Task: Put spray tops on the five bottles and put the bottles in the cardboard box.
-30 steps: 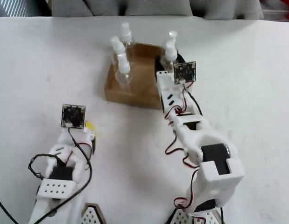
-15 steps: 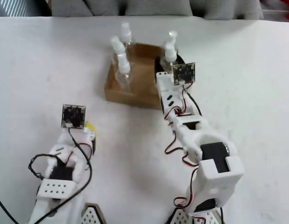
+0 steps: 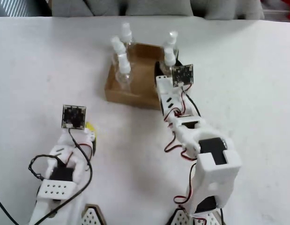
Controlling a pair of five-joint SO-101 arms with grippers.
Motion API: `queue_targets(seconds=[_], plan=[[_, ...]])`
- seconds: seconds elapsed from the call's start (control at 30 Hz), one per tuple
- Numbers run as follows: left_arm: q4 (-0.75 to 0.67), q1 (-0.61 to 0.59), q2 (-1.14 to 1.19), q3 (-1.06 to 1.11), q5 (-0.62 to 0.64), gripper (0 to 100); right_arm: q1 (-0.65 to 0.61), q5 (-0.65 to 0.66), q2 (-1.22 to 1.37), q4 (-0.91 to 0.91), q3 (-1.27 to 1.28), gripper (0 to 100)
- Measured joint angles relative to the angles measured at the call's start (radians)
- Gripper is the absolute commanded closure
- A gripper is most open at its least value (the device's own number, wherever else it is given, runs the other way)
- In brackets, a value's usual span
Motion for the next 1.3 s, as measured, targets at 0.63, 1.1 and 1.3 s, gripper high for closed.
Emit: queue_targets(seconds=[0.63,1.1,1.3], plan=[[-0.002,0.000,0.000,0.000,0.000,94,0.000,0.000,0.002,0.000,-0.003,96.1],[-0.002,0.000,0.000,0.000,0.000,94,-0.003,0.000,0.002,0.000,-0.003,83.9],[-0.002,0.000,0.000,0.000,0.000,94,-0.008,0.000,0.002,0.000,-0.003,77.4]])
